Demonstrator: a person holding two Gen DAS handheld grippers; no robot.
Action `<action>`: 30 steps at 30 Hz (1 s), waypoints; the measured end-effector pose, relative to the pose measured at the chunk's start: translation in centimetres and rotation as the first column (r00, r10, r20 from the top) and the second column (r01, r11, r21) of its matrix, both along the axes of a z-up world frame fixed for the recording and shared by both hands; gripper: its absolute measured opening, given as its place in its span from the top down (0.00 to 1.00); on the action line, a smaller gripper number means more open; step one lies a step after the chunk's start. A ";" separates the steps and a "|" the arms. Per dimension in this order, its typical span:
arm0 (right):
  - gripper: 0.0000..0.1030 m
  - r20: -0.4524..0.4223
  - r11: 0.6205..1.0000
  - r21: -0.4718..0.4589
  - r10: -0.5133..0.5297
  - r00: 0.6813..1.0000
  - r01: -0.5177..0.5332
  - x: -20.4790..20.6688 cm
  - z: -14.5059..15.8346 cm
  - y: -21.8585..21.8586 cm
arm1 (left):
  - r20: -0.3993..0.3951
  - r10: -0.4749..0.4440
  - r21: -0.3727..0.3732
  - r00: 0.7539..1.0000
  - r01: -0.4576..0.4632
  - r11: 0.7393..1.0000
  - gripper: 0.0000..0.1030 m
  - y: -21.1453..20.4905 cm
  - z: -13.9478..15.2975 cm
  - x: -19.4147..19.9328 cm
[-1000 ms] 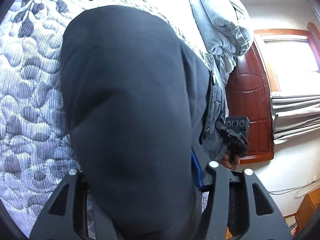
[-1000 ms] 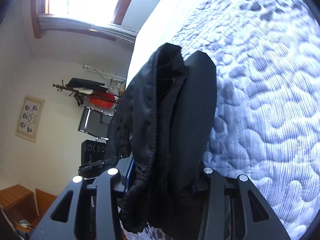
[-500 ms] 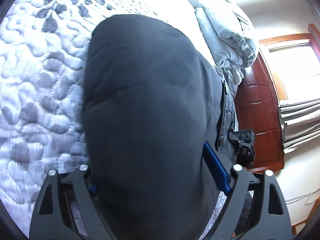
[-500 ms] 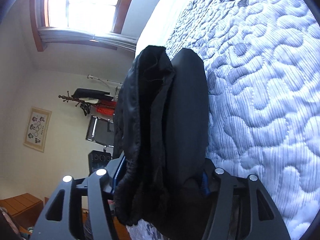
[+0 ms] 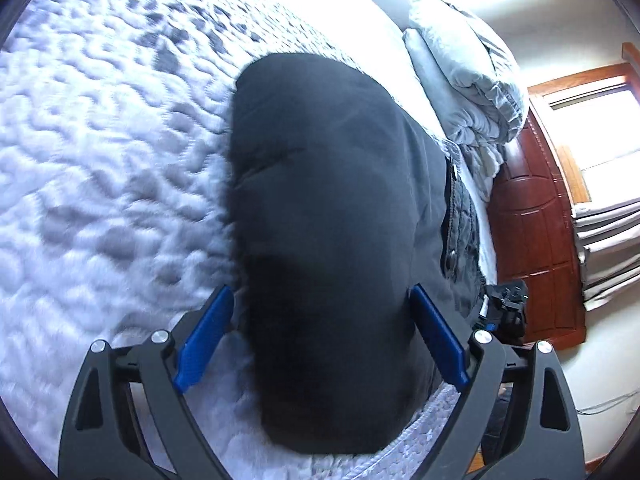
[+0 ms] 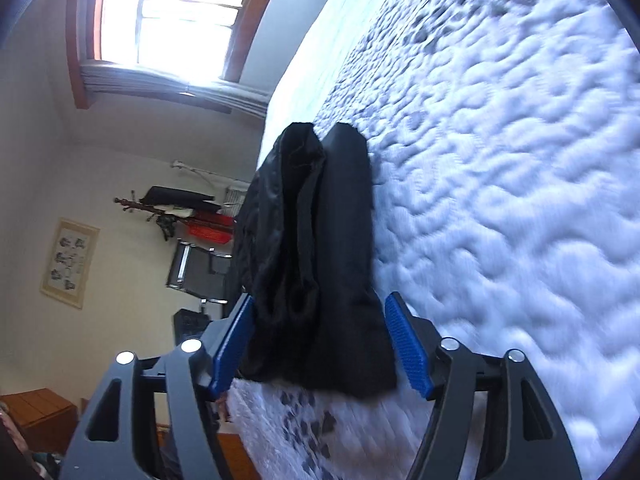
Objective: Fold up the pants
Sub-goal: 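Release the folded pants with both tools and pull them back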
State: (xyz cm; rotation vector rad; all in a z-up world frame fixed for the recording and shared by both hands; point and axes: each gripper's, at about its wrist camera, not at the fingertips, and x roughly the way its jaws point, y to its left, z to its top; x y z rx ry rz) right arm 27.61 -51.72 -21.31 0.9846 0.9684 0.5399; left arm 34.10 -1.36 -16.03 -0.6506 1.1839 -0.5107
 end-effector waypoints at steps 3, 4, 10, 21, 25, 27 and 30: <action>0.31 -0.013 0.998 -0.065 -0.017 1.000 0.016 -1.9 0.8 -0.5 | 0.025 0.045 0.073 0.999 -0.046 0.996 0.07 0.9 1.2 -2.0; 0.30 -0.015 0.994 -0.104 -0.026 1.000 0.024 -2.9 1.2 -0.6 | 0.031 0.058 0.093 0.998 -0.061 0.994 0.05 1.2 1.5 -2.5; 0.19 0.001 0.907 -0.412 -0.094 0.996 0.086 -7.9 4.8 0.9 | 0.051 0.134 0.200 0.990 -0.142 0.969 0.03 2.3 3.5 -7.0; 0.13 -0.004 0.642 -0.760 -0.160 0.987 0.101 -13.7 9.1 8.5 | 0.117 0.053 0.434 0.992 -0.100 0.895 0.03 -2.4 6.6 -14.7; 0.12 0.015 0.654 -0.750 -0.132 0.991 0.098 -15.5 10.3 11.9 | 0.131 0.017 0.459 0.991 -0.076 0.885 0.03 -4.5 7.9 -17.1; 0.12 0.019 0.652 -0.751 -0.134 0.991 0.102 -16.2 10.9 13.3 | 0.159 0.020 0.454 0.987 -0.091 0.886 0.03 -5.0 8.8 -18.3; 0.12 0.028 0.623 -0.774 -0.140 0.990 0.110 -17.1 12.1 15.3 | 0.184 0.018 0.456 0.983 -0.102 0.884 0.03 -5.5 9.9 -19.4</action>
